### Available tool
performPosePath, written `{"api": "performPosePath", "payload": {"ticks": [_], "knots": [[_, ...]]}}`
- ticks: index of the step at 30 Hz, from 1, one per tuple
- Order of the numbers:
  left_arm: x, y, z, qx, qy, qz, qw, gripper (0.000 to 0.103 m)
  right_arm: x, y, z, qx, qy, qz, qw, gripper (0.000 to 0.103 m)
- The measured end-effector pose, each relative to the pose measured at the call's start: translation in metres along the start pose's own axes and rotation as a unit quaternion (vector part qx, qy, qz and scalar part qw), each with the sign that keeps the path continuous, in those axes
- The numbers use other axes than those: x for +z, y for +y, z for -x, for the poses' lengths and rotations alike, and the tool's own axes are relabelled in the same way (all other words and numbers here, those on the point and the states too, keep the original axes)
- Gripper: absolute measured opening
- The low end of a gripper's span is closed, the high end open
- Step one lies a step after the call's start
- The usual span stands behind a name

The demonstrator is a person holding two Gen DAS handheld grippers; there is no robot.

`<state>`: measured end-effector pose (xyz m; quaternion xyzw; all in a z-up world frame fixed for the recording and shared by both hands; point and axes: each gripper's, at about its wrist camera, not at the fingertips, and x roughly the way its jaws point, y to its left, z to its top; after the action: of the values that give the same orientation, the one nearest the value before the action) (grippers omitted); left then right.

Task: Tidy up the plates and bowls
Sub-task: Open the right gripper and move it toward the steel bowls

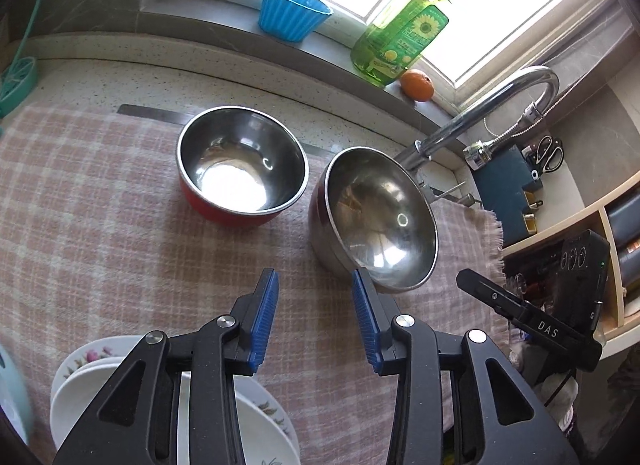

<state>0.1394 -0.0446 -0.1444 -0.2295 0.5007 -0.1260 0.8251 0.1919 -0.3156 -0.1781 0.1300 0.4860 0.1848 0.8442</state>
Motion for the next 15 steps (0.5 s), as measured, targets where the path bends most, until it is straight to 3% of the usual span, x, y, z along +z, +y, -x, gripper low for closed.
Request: {"api": "performPosePath", "payload": {"ticks": [11,15], "knots": [[0.023,-0.002,-0.04,0.015,0.026,0.015,0.9994,0.037,0.023,-0.018,-0.038,0.029,0.032,-0.035,0.998,0.057],[0.025,-0.002,-0.049,0.016,0.037,0.014,0.9991,0.037,0.023,-0.018,-0.047,0.033,0.043,-0.035,0.998,0.045]]}}
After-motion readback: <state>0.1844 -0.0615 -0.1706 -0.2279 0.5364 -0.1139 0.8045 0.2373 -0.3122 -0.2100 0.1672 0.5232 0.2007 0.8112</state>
